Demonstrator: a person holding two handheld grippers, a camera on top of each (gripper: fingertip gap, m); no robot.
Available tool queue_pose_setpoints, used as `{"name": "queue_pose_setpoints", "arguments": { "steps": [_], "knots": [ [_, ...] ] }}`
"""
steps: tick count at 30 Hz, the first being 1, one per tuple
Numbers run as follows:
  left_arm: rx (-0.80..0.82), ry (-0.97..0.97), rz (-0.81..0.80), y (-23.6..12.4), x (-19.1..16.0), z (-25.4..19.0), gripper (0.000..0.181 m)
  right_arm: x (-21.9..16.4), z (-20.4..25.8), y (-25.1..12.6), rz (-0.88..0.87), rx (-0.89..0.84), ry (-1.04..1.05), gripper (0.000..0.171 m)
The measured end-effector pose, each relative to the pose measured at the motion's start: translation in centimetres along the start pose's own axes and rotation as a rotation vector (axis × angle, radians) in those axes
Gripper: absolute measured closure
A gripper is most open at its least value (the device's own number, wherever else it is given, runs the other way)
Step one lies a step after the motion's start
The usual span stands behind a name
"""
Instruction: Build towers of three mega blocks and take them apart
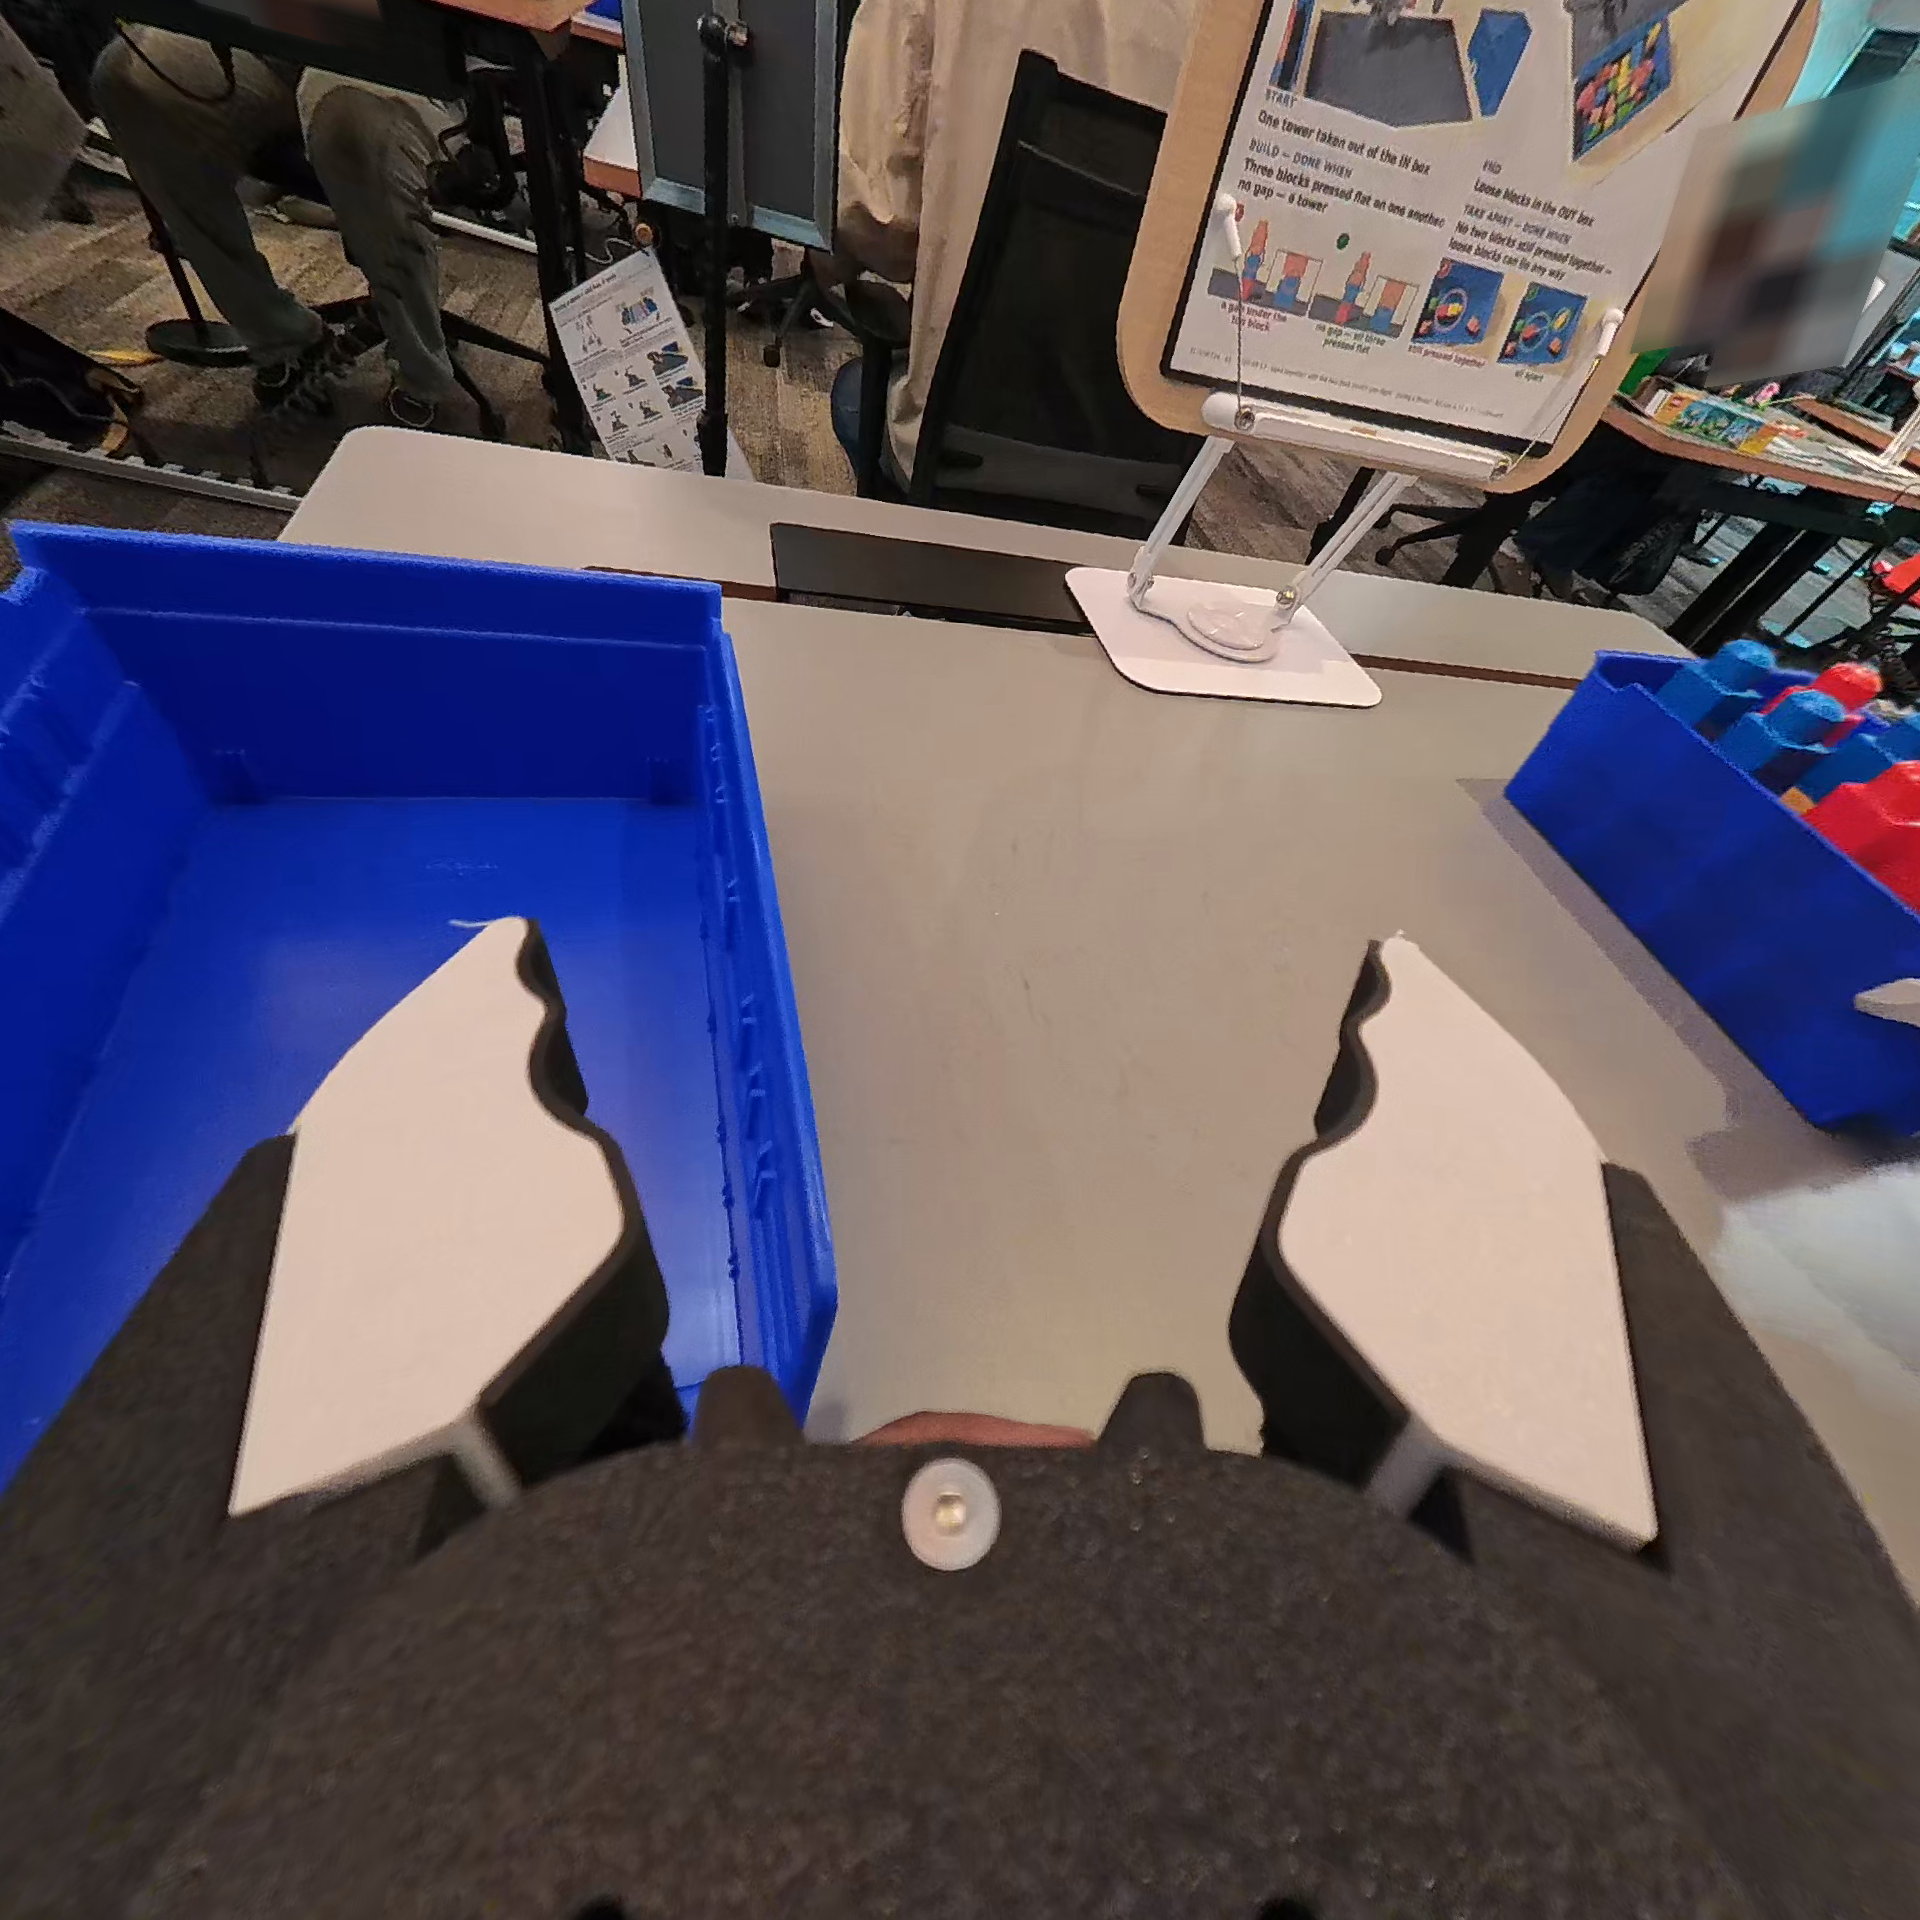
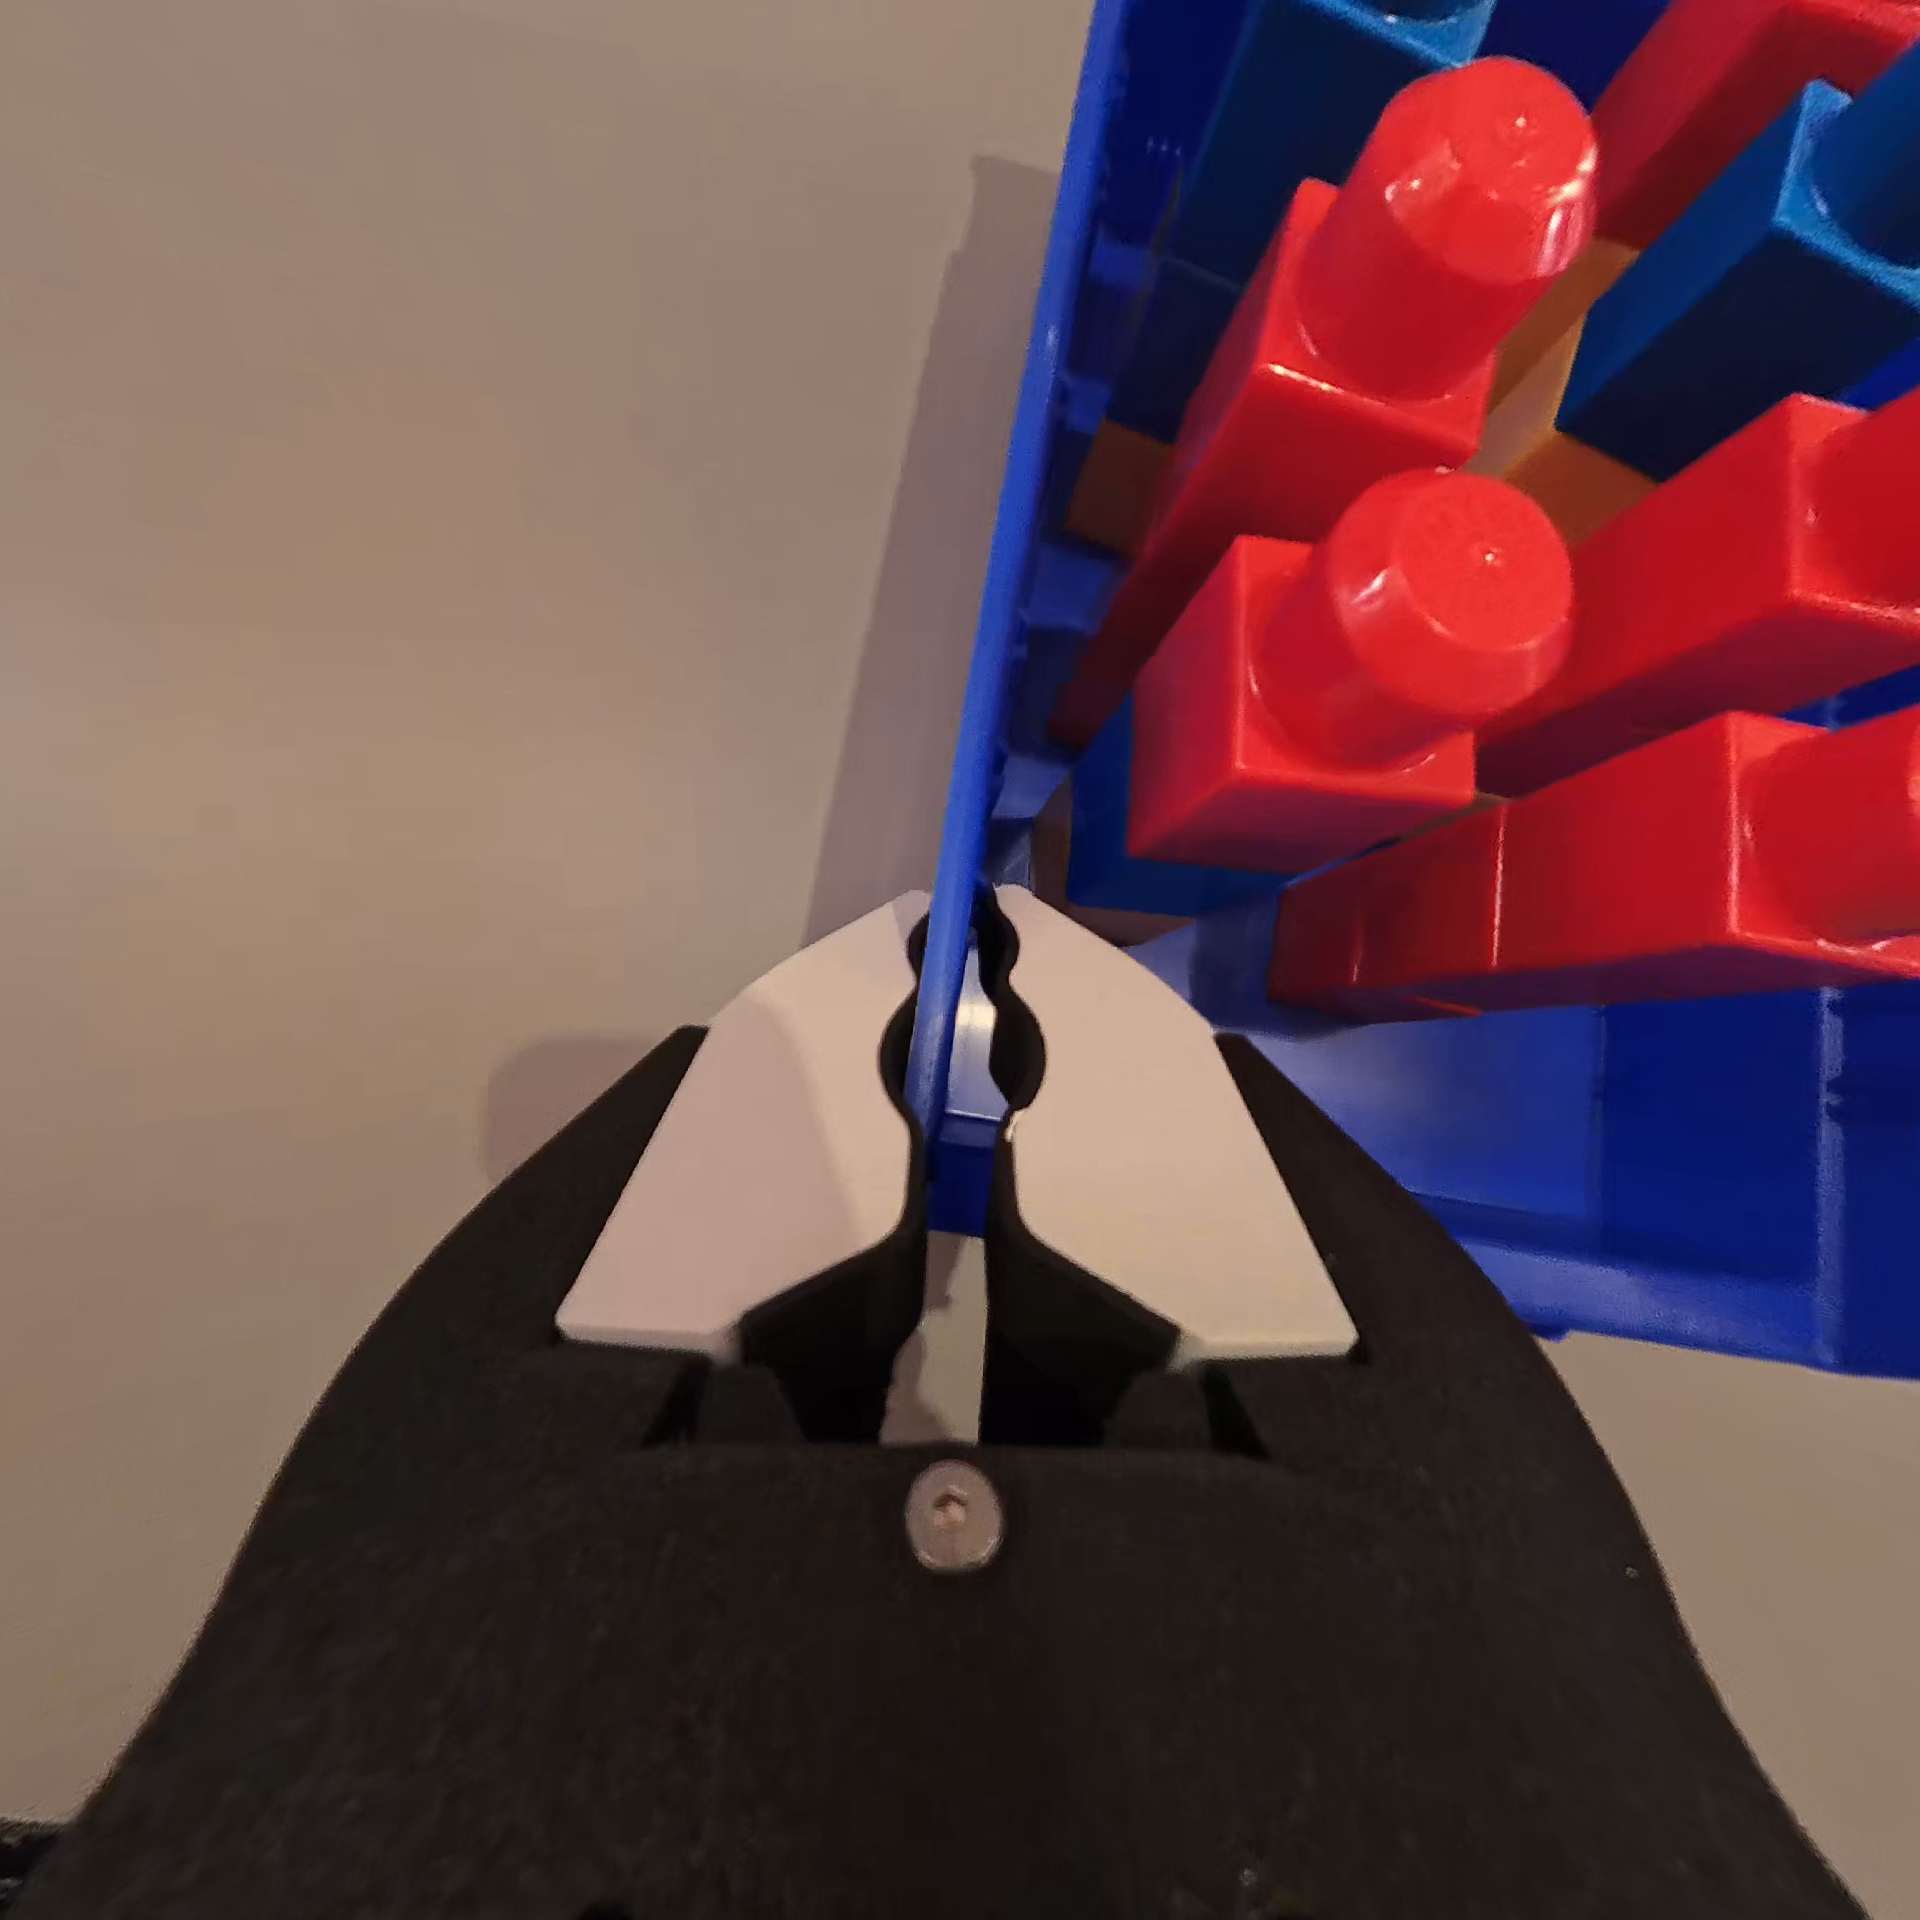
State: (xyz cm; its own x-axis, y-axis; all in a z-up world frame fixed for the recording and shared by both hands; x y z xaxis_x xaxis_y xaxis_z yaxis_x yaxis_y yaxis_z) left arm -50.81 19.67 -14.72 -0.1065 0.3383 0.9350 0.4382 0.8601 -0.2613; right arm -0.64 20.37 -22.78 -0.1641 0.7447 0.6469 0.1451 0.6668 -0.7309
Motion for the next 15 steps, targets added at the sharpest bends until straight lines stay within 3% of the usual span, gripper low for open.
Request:
{"name": "queue_pose_setpoints", "arguments": {
  "steps": [1,15],
  "knots": [
    [-0.005,0.0,0.0,0.0,0.0,0.0,0.044,0.2,1.0,-0.1,-0.001,0.002,-0.02,0.165],
    [-0.018,0.0,0.006,-1.0,-0.1,0.2,0.044,2.6,12.6,-1.6,-0.021,0.119,-0.098,0.163]
  ]
}}
Point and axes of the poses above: each gripper's, where its closed fingertips meet, y out along the fingers, x out of its top, z = x × y across the jaws, the point moved 7 cm from there along -y, back along the fingers, and after that the axes turned 6 degrees about -x, right-handed, at the moved point
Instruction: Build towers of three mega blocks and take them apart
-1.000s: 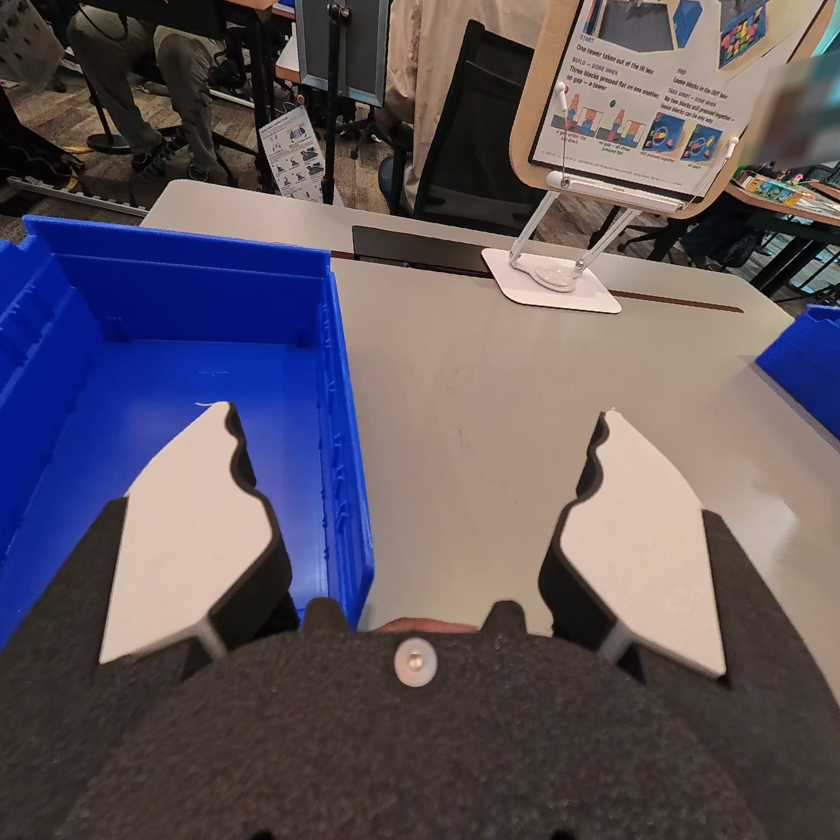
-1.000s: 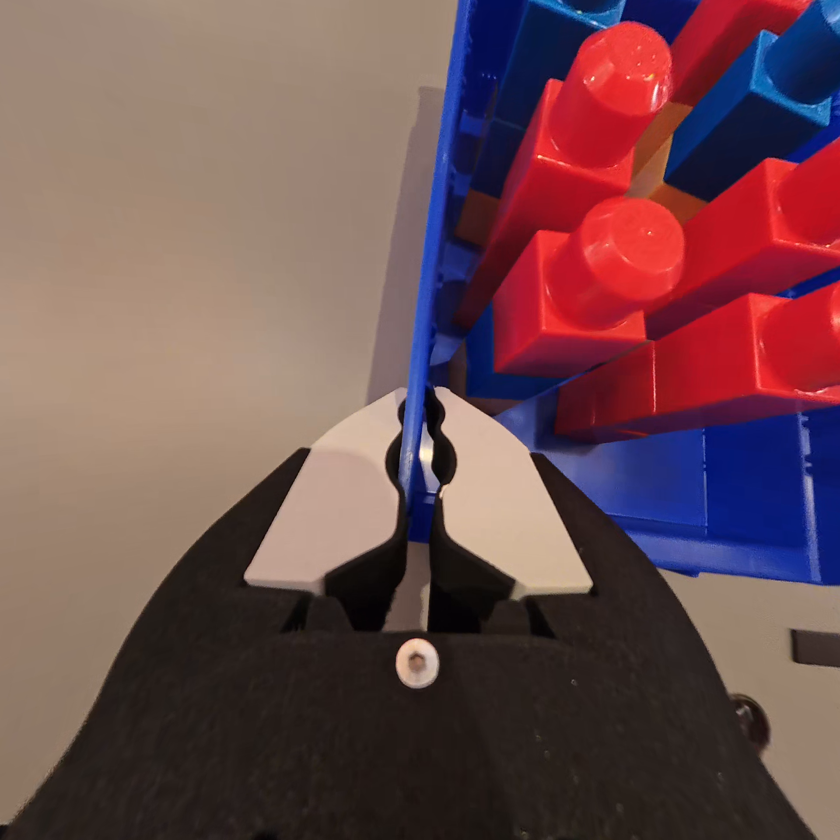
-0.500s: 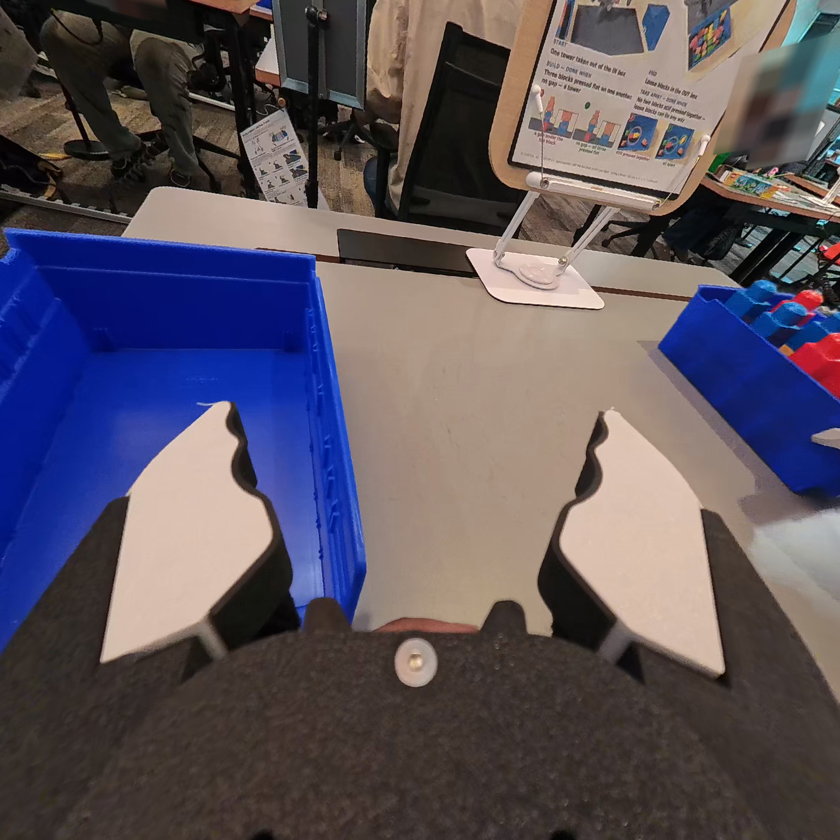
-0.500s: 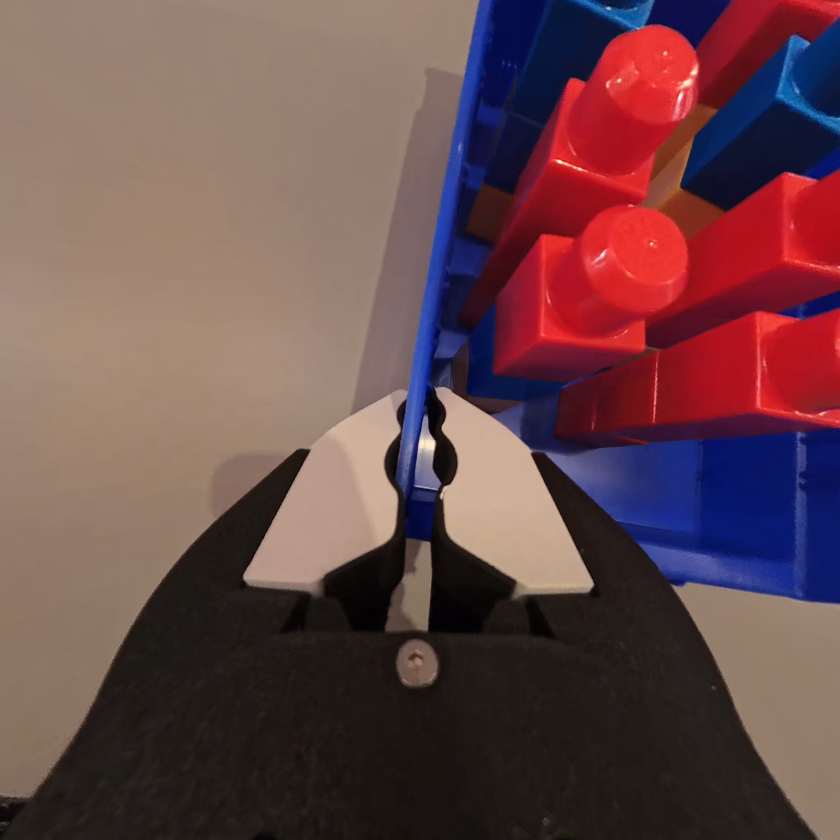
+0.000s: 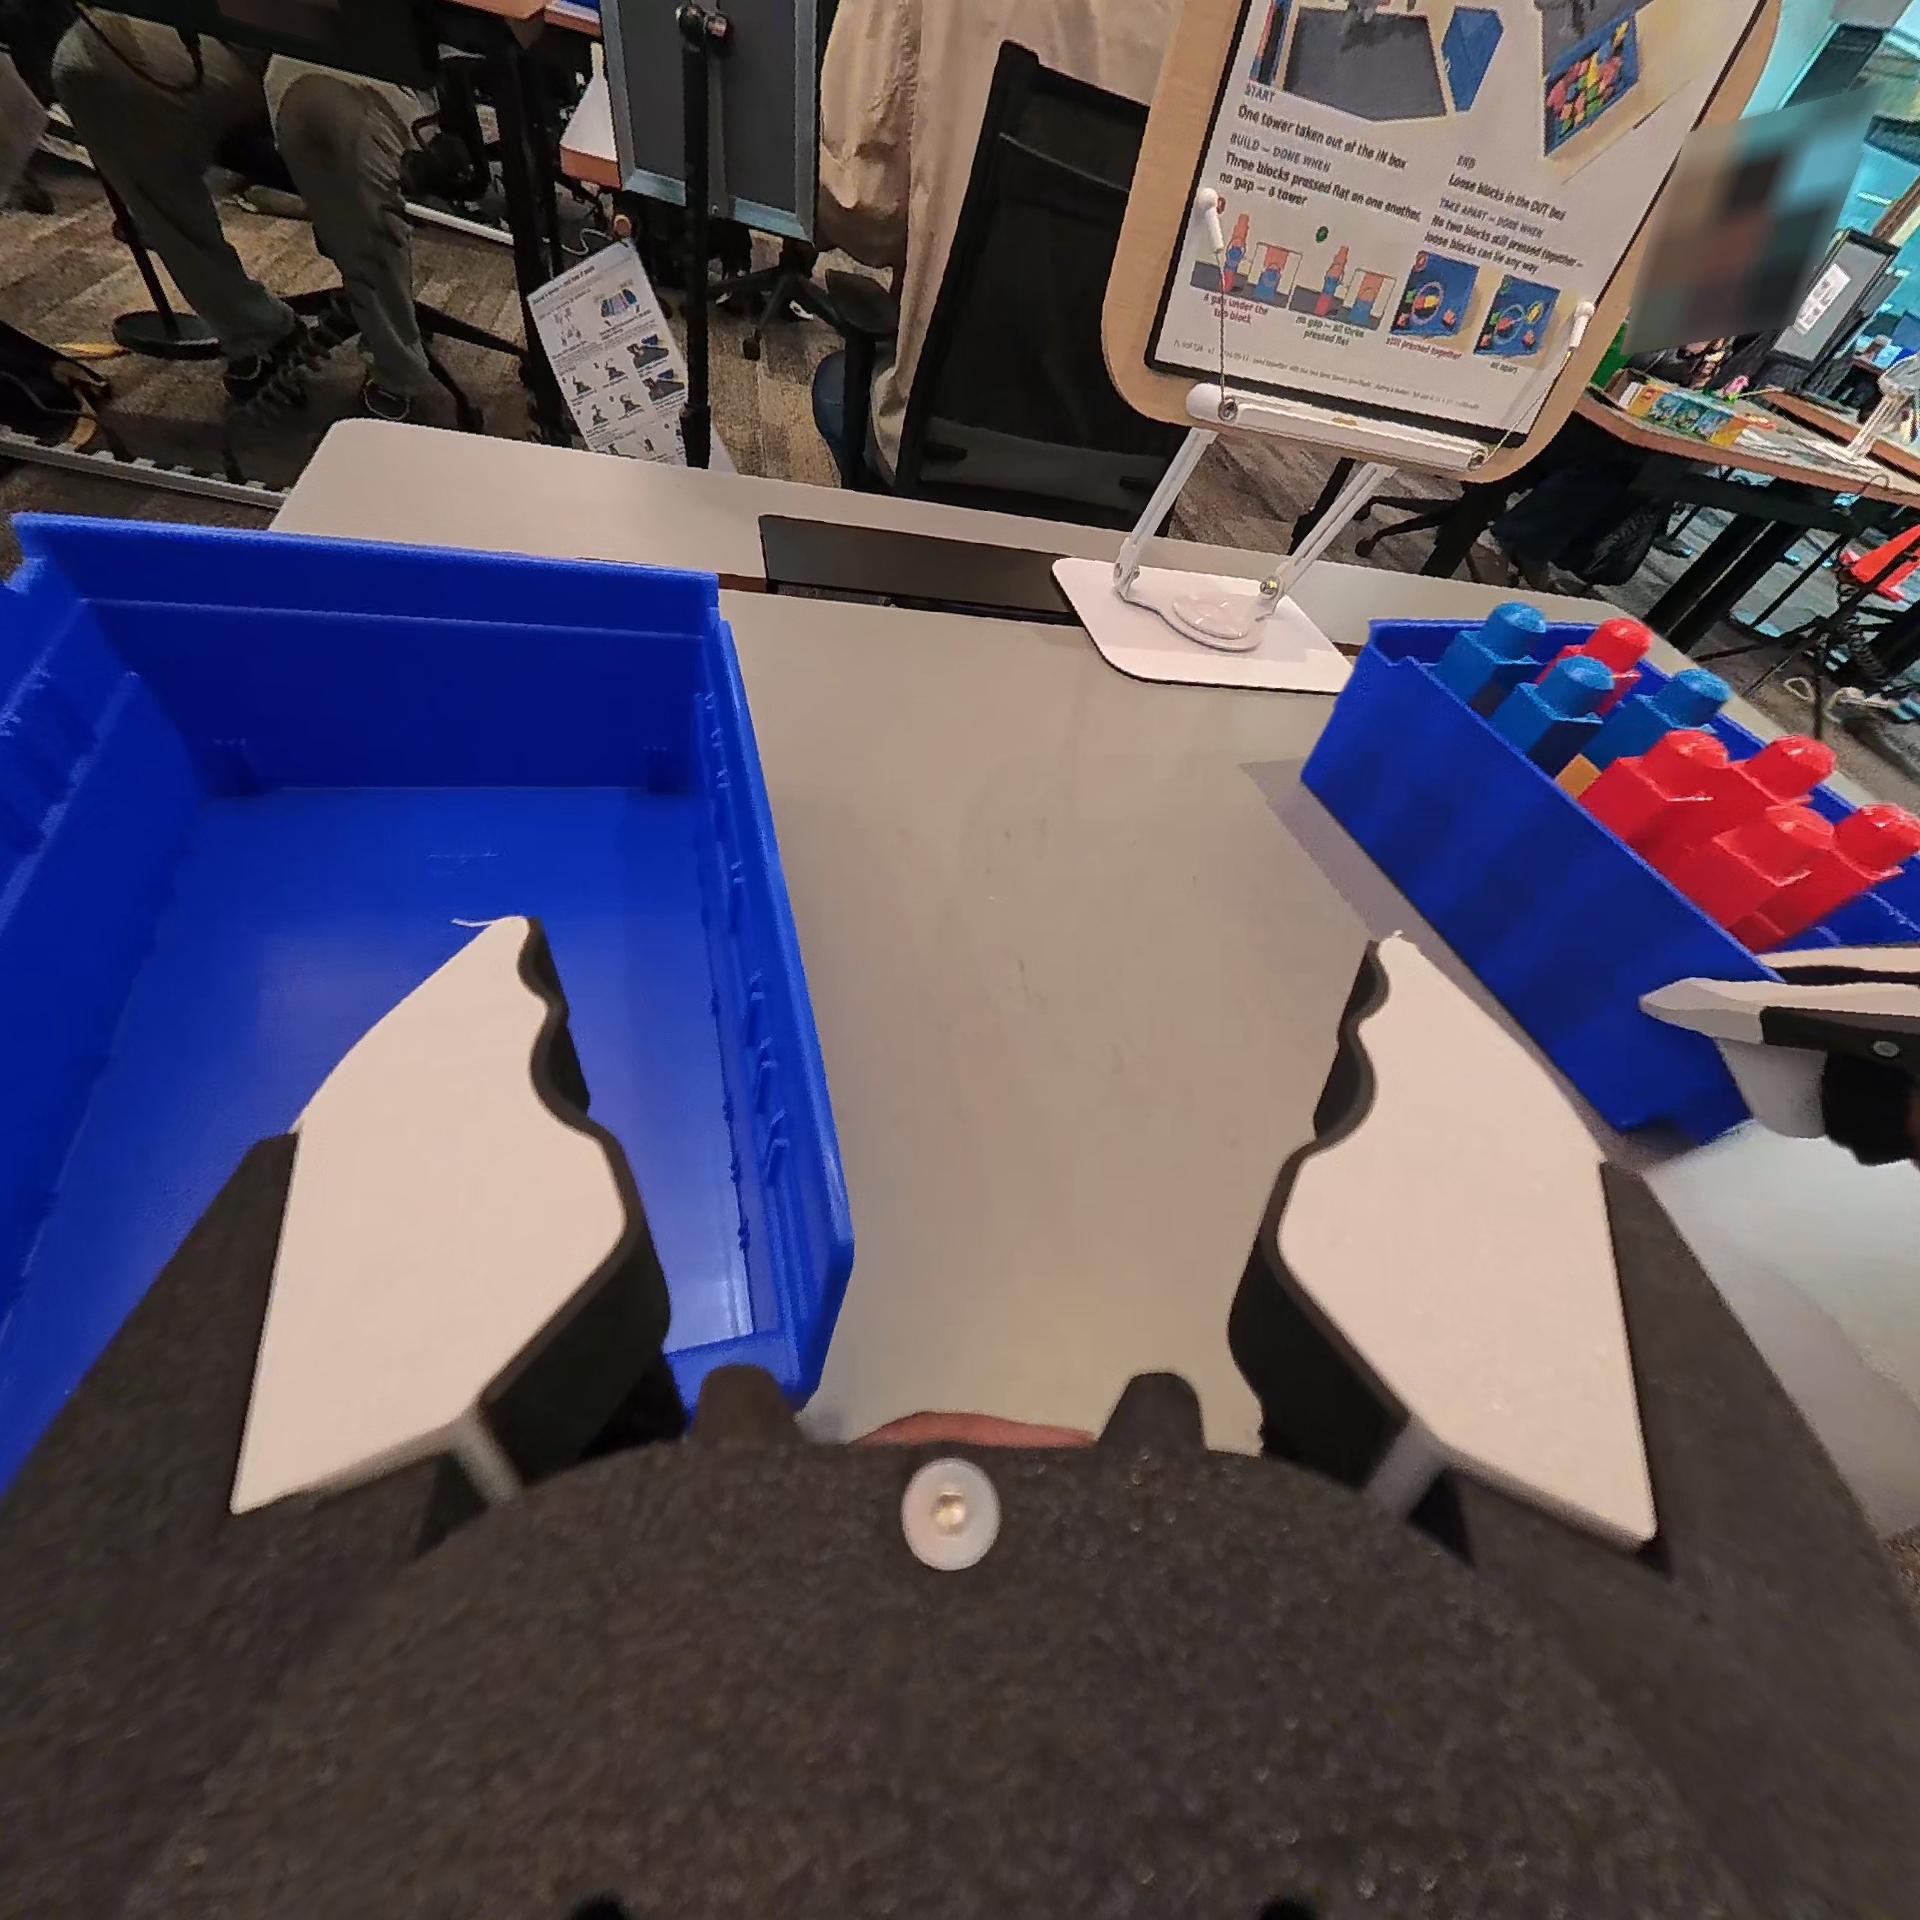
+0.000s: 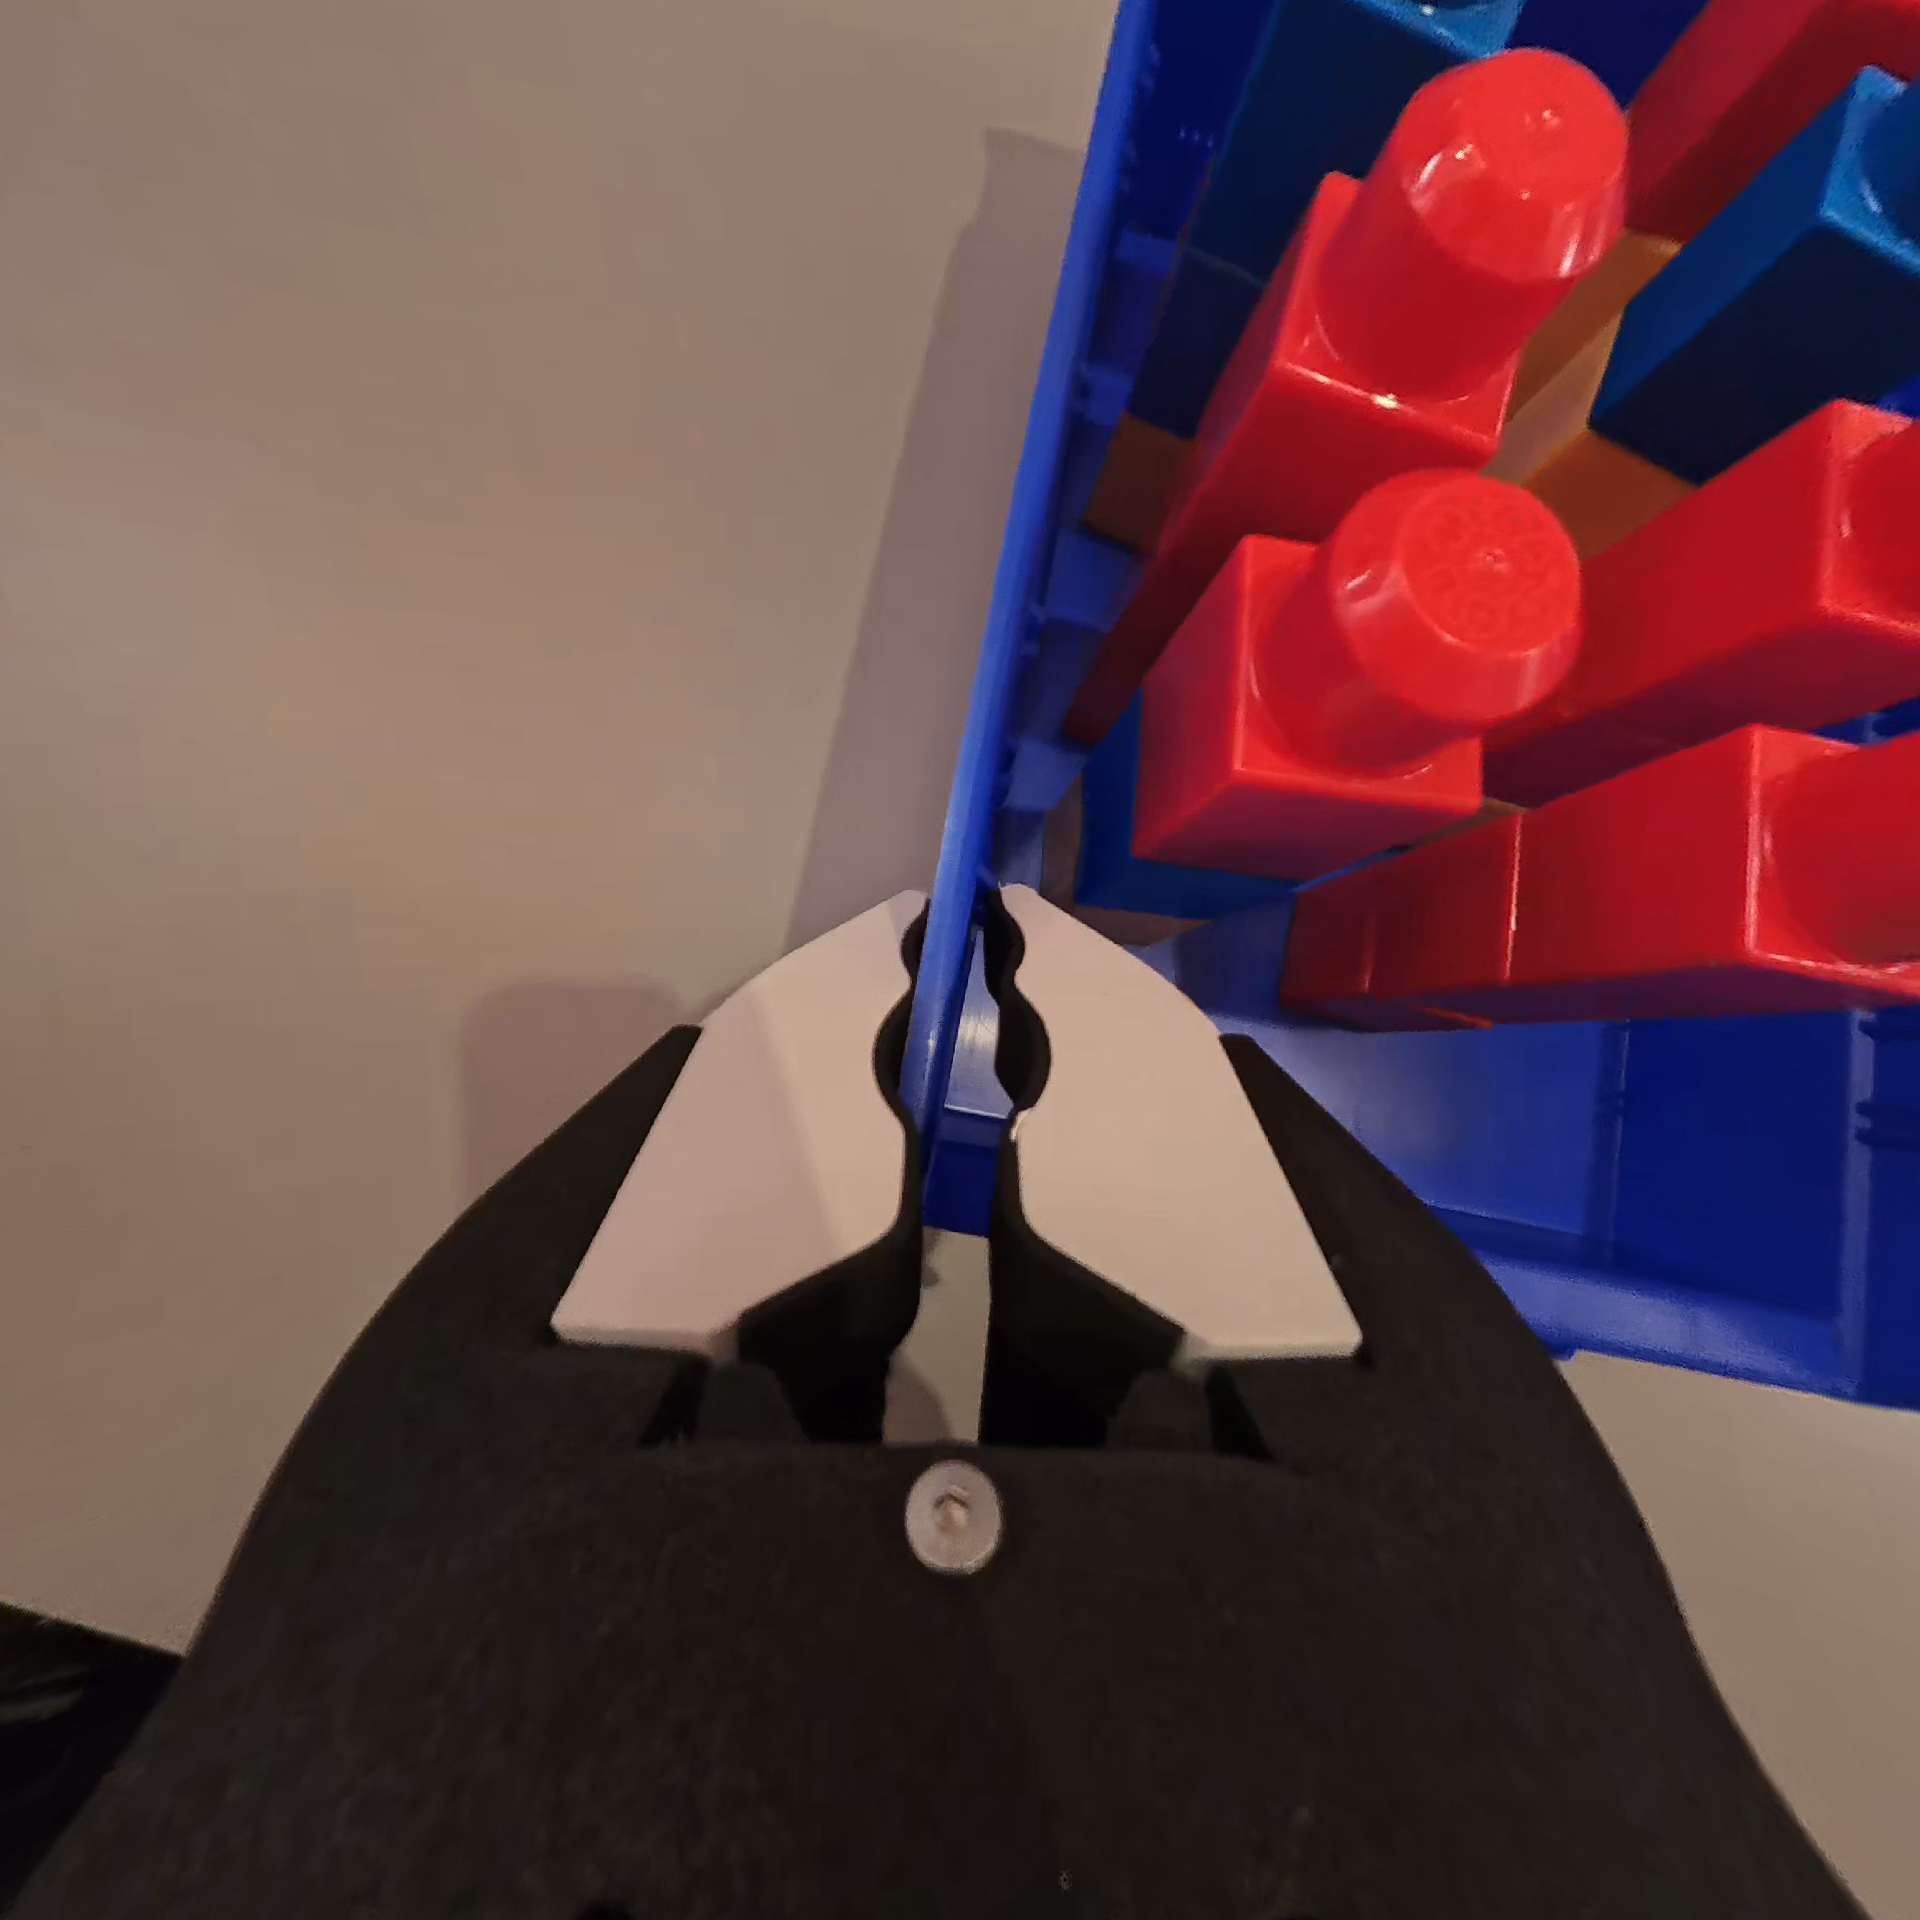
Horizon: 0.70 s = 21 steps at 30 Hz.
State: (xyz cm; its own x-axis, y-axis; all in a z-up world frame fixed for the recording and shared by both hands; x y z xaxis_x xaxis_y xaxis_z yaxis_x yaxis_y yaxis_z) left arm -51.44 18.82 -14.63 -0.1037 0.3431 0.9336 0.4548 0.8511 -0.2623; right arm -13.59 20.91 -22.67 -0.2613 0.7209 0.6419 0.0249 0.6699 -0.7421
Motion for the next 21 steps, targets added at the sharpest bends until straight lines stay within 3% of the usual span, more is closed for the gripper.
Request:
{"name": "queue_pose_setpoints", "arguments": {
  "steps": [7,11,14,17,21],
  "knots": [
    [-0.003,0.012,0.005,-0.2,0.3,-0.3,0.045,1.8,4.6,0.2,0.007,0.093,-0.042,0.153],
    [-0.005,0.019,0.014,-0.2,0.5,-0.5,0.045,1.6,6.1,0.4,0.06,0.174,-0.082,0.115],
    [0.001,0.021,0.004,-0.5,0.6,-0.3,0.045,0.9,5.5,-1.0,0.087,0.228,-0.114,0.107],
    [0.002,0.015,0.006,-0.6,0.5,-0.1,0.045,1.0,1.9,-4.5,0.052,0.239,-0.127,0.104],
    [0.006,0.016,0.007,-0.6,0.5,0.0,0.045,2.7,-8.9,-7.9,0.019,0.203,0.015,0.099]
  ]
}}
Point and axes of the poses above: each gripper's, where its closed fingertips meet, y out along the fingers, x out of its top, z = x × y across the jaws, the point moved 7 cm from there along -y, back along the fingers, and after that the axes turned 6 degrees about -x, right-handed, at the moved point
